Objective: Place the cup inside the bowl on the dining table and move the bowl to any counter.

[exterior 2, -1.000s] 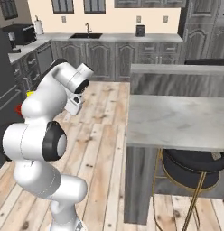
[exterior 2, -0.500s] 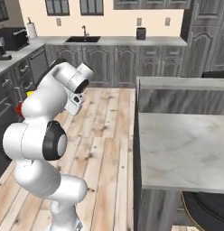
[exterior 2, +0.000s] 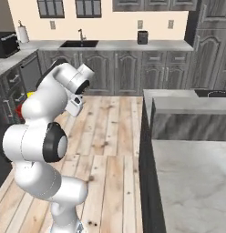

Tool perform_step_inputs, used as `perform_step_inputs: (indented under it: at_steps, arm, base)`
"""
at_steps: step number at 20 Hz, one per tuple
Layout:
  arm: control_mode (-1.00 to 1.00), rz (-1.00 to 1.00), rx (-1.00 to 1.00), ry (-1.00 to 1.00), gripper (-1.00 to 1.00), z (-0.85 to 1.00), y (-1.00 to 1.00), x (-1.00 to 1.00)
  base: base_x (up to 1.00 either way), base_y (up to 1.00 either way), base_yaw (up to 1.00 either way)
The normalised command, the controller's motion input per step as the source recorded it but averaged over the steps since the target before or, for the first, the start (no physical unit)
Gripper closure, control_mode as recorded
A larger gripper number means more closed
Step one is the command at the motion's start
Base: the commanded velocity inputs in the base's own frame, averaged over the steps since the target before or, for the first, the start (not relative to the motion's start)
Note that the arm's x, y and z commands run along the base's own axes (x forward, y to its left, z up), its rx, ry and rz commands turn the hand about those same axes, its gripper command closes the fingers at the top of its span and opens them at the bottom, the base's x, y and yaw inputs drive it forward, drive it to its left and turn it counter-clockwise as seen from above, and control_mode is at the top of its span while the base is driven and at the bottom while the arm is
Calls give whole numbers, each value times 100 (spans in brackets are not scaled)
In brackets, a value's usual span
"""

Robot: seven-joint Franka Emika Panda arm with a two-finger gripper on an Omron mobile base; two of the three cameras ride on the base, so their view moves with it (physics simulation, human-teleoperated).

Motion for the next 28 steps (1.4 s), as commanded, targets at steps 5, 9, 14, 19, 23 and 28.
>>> perform_step_inputs:
  at_steps: [5,9,14,19,23,28]
  arm:
    - [100,0,0,0,100,0,0,0]
    - [100,0,0,0,100,0,0,0]
    - [100,0,0,0,100,0,0,0]
    - [100,0,0,0,100,0,0,0]
    - [100,0,0,0,100,0,0,0]
    - [100,0,0,0,100,0,0,0]
  base:
    - [88,56,-7]
    - [86,55,-7]
    - [90,53,-6]
    - [93,50,-6]
    - [100,47,-6]
    - [100,41,-6]
